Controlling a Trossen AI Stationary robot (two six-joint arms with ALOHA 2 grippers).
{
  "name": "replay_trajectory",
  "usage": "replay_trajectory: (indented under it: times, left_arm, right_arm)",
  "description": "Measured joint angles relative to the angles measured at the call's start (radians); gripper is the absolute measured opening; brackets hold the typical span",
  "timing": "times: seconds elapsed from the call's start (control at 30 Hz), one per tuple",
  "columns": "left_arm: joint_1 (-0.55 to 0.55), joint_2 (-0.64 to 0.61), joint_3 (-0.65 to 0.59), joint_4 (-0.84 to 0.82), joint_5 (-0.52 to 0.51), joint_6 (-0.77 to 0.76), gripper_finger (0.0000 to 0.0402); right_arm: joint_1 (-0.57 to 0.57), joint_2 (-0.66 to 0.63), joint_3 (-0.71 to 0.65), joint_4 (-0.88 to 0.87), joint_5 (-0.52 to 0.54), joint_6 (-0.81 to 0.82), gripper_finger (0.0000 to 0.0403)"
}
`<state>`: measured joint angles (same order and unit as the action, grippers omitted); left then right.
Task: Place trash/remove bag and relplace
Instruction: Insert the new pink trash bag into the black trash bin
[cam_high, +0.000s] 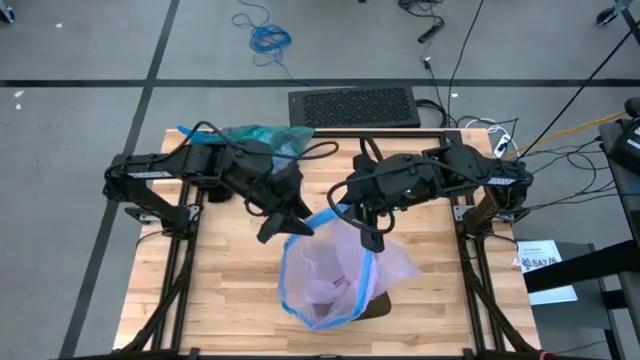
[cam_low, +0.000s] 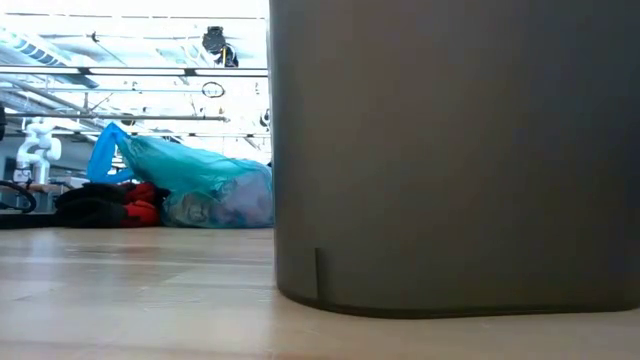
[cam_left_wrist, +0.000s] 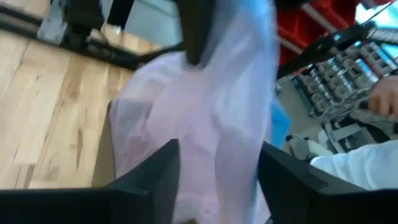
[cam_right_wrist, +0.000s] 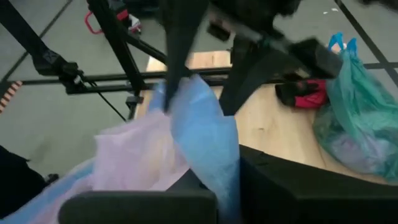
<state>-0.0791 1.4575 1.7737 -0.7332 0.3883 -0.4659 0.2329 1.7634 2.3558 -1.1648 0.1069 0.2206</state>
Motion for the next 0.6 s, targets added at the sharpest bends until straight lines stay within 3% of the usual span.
replay_trajectory:
  times: [0.1,0.23,0.37,0.6]
  left_arm:
    - [0.000,0.006,0.000,-0.034,-0.014,0.000,0.0138]
    - [0.000,0.006,0.000,-0.044,-0.015,0.003,0.0022]
    - [0.000,0.006,0.000,-0.045,-0.022,0.002,0.0004]
    - [-0.036,0.004,0.000,-0.045,-0.031,0.000,0.0001]
  right_arm:
    - [0.008,0.000,0.000,0.018,0.000,0.023,0.0000]
    - [0.018,0.000,0.000,0.001,-0.005,0.105,0.0001]
    - [0.023,-0.003,0.000,-0.075,-0.051,0.168,0.0024]
    - [0.054,-0.067,0.000,-0.198,-0.143,0.213,0.0117]
